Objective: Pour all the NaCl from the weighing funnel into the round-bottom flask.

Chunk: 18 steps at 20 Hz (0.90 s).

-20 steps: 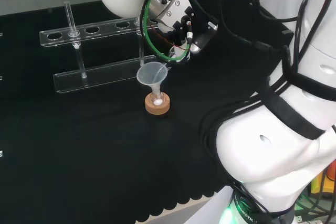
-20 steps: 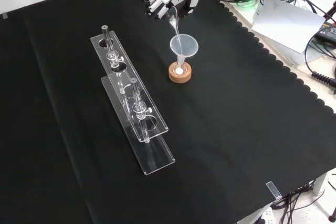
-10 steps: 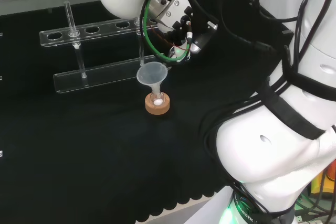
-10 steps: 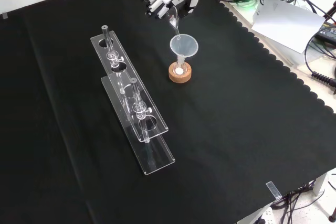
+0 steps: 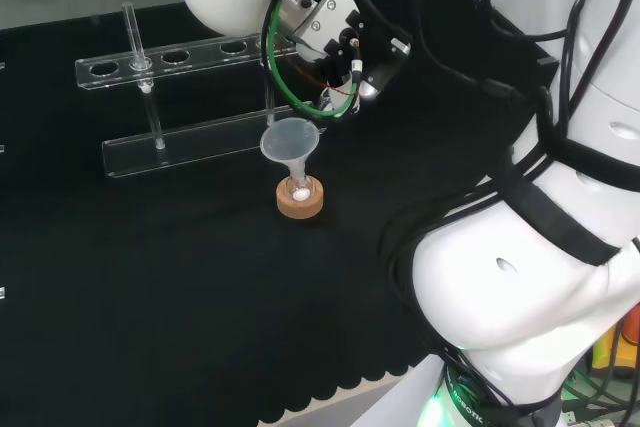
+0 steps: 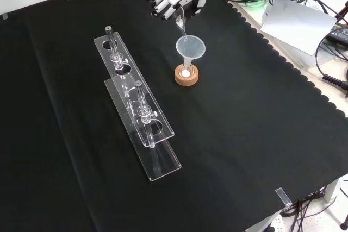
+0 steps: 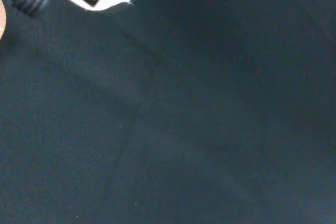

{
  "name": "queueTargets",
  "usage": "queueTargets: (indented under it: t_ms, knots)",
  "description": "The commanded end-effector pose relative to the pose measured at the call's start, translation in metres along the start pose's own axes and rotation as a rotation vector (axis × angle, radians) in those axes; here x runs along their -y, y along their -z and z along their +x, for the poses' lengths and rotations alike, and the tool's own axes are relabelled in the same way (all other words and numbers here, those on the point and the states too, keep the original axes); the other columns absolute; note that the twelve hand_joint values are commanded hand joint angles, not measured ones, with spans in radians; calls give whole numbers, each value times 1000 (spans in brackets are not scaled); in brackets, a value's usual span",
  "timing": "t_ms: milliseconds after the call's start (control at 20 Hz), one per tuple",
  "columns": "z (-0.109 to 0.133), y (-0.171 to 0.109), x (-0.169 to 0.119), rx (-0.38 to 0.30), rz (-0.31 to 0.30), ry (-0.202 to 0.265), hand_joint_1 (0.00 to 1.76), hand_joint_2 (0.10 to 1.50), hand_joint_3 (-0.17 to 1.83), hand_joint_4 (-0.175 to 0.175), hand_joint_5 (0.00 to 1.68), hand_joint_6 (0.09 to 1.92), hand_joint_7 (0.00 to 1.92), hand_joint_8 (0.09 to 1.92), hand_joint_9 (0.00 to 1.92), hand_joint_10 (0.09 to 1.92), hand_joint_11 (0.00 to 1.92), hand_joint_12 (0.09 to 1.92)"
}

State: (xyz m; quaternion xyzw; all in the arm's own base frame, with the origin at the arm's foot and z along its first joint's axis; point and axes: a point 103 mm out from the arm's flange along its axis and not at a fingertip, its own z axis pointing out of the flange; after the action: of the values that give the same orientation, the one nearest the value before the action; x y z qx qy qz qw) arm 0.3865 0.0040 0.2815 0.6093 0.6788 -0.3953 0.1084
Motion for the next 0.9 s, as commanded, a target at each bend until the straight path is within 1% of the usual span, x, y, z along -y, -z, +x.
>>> queueTargets:
  t_ms: [50,200,300,400,700,900]
  knots:
    - [-1,4,2,20,5,-6,1100,633,790,175,1164,927,442,629,746,515,415,1300]
    - [1,8,3,41,10,-9,1100,633,790,175,1164,927,441,629,746,516,414,1300]
    - [2,10,3,46,12,-9,1100,633,790,175,1164,927,439,629,745,516,412,1300]
    - [-1,7,3,36,8,-6,1100,633,790,175,1164,927,438,628,743,516,411,1299]
    - [3,13,3,66,13,-7,1100,633,790,175,1164,926,434,628,738,515,406,1299]
    - [1,10,3,59,9,-5,1099,633,790,175,1164,926,433,628,736,515,404,1300]
